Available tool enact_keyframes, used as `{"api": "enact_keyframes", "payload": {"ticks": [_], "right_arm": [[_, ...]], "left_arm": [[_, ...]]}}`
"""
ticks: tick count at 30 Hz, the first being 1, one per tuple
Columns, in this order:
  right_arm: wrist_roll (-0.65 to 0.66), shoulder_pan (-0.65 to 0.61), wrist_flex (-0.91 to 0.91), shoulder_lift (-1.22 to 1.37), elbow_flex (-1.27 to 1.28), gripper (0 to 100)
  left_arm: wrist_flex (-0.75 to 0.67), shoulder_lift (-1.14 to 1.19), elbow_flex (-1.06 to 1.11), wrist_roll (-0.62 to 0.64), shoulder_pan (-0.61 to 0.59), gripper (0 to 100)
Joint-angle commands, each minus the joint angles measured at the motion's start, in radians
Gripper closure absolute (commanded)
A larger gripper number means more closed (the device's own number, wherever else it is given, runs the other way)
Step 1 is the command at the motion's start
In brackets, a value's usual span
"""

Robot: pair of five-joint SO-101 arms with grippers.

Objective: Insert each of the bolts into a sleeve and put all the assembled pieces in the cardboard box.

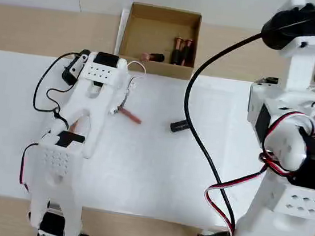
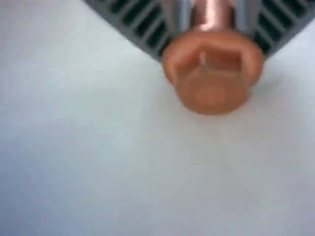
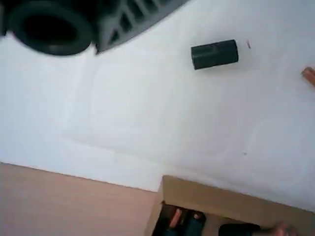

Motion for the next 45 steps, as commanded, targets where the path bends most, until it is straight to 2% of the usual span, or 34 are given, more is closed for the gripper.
{"api": "enact_keyframes", "payload": {"ticks": [1,9,14,19,24,28,35,39,45], "right_arm": [[0.006,-0.004,-0.002,-0.025,0.0,94.3],[0.002,-0.004,-0.004,-0.021,0.0,94.5],[0.002,-0.004,0.002,-0.016,0.006,94.6],[0.002,-0.025,0.004,-0.027,0.032,94.6],[0.002,-0.12,0.004,-0.035,0.12,94.6],[0.002,-0.177,0.004,-0.15,0.207,94.6],[0.006,-0.329,-0.013,-0.406,0.408,94.6],[0.006,-0.334,-0.111,-0.518,0.606,94.5],[0.006,-0.334,-0.349,-0.684,0.961,94.5]], "left_arm": [[0.028,0.011,0.012,-0.021,0.015,100],[0.284,0.011,-0.332,-0.331,0.046,99],[0.281,-0.048,-0.464,-0.577,0.023,99],[0.281,-0.244,-0.466,-0.621,0.035,99],[0.281,-0.505,-0.463,-0.879,0.08,99],[0.281,-0.695,-0.381,-0.973,0.135,99],[0.276,-0.971,-0.105,-0.984,0.192,99],[0.218,-1.069,0.051,-0.988,0.184,99],[0.058,-1.208,0.272,-1.069,0.184,99]]}}
